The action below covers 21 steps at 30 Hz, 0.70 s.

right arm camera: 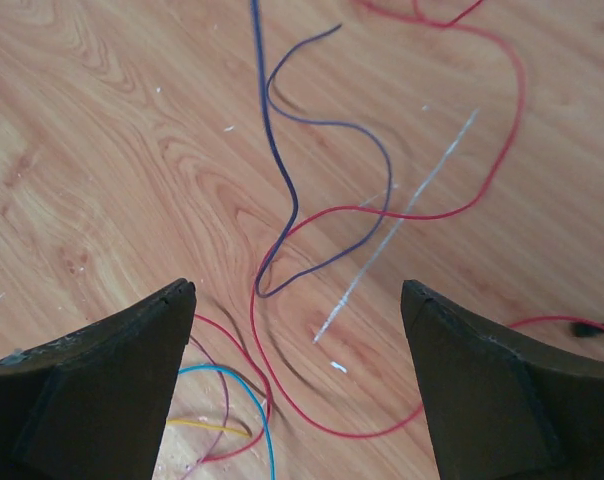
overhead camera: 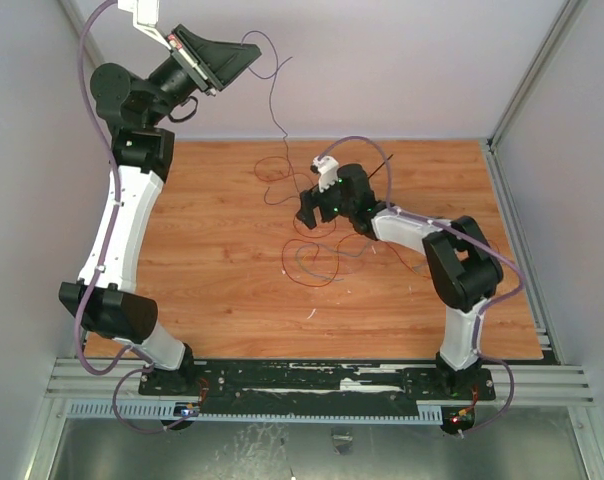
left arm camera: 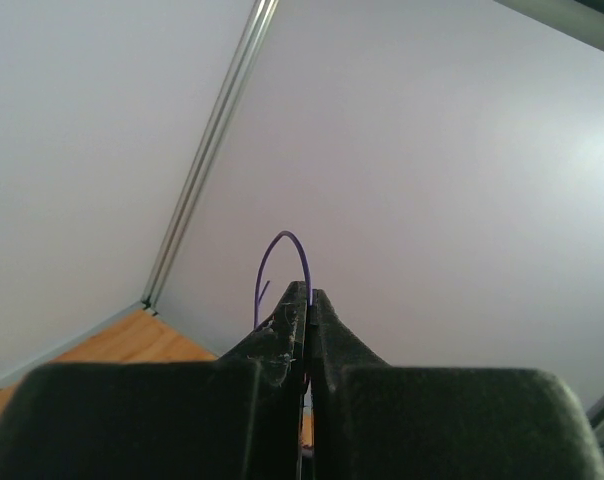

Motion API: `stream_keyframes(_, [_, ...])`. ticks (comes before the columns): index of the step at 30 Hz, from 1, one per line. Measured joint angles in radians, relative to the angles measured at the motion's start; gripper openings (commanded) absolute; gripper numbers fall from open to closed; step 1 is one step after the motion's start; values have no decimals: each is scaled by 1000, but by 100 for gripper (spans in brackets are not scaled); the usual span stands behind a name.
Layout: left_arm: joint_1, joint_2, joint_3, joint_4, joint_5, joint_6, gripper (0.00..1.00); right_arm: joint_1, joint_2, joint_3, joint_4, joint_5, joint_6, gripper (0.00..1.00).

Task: Zip-tie the wires
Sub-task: Pick up the cable at the center of the board.

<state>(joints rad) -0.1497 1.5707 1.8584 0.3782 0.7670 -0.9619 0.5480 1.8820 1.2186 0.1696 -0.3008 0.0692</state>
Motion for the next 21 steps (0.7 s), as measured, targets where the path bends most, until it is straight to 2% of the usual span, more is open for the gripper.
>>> stream_keyframes(4, [6,0,9,-5,0,0,0,11,96,41,2,-4,16,77])
stream_keyframes(7, [11,0,10,-8,0,0,0,15,154,72,3,-6,32,67])
stream_keyframes(11, [18,0,10,-14,1,0,0,15,181,82,11,-8,51,25])
stream_keyframes(14, [30,0,15,-18,2,0,0,15,192,99,12,-6,61,0])
stream_keyframes(21, [124,-14,22,-16,11,-16,0,15,186,186,-54,52,26,0])
